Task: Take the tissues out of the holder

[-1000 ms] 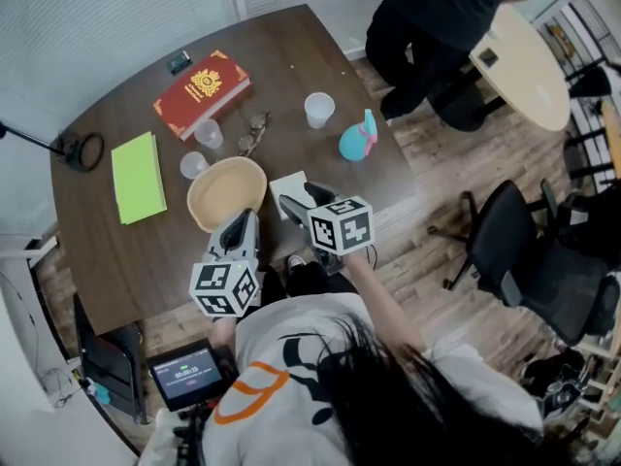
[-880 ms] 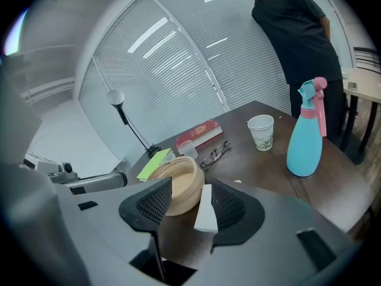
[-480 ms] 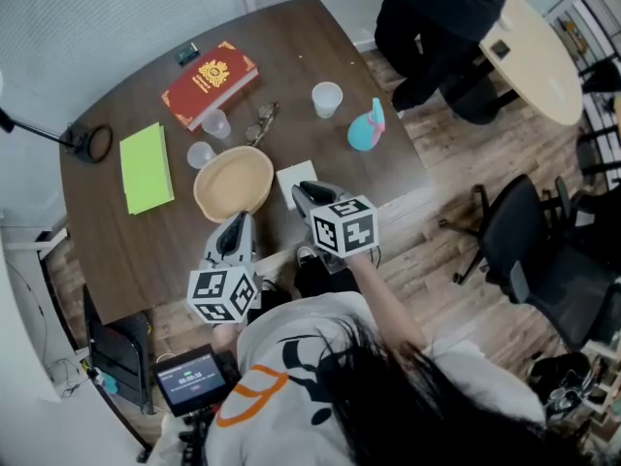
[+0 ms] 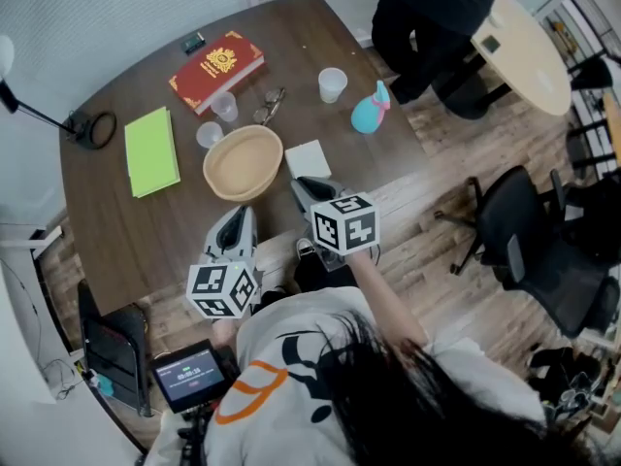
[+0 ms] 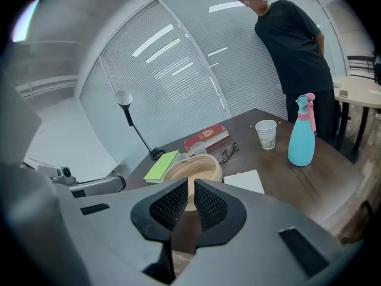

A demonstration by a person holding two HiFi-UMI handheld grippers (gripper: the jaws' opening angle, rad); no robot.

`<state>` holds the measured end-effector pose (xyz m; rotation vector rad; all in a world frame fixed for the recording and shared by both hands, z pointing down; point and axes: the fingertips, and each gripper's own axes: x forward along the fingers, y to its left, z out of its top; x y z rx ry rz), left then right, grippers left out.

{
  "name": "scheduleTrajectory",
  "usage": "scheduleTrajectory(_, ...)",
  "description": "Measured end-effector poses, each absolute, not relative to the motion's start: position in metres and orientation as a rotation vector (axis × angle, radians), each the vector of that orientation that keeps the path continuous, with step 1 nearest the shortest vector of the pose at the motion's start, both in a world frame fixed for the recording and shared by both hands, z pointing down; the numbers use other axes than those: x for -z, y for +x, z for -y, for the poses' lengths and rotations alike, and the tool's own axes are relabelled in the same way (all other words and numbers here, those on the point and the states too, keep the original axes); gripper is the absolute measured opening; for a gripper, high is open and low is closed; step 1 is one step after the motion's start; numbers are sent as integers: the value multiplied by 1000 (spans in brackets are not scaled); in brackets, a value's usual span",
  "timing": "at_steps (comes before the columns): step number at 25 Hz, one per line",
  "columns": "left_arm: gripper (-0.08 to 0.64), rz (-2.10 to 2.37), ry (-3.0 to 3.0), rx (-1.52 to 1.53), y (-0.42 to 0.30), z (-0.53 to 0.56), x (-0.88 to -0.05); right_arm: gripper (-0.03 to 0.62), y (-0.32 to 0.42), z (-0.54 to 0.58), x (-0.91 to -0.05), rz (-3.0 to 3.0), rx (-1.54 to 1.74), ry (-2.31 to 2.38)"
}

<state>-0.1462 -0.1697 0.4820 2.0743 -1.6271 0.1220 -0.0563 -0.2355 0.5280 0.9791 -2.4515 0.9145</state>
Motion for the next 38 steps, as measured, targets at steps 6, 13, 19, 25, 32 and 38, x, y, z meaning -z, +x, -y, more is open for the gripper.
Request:
scheduleTrajectory(6, 5, 1615, 2096, -87, -163, 122, -476, 41, -72, 181, -520, 2452, -886, 1009)
scheduleTrajectory(13, 5, 1582, 2128, -92, -177, 63, -477, 32, -90, 112, -514, 2471, -891, 1032)
scheduleTrajectory(19, 5, 1527, 2148, -108, -165, 4, -480, 31, -84, 45, -514, 2466, -914, 1066)
scheduleTrajectory(25, 5, 1481, 2137, -87, -160, -23, -491, 31, -80, 10, -513, 2449, -887, 1070)
scheduleTrajectory(32, 5, 1486, 2146, -64, -143, -36, -485, 31, -66, -12, -506, 2460, -856, 1066)
scheduleTrajectory(38, 5, 1513, 2146, -58, -118, -44, -473, 31, -48, -18, -496, 2491, -816, 1015)
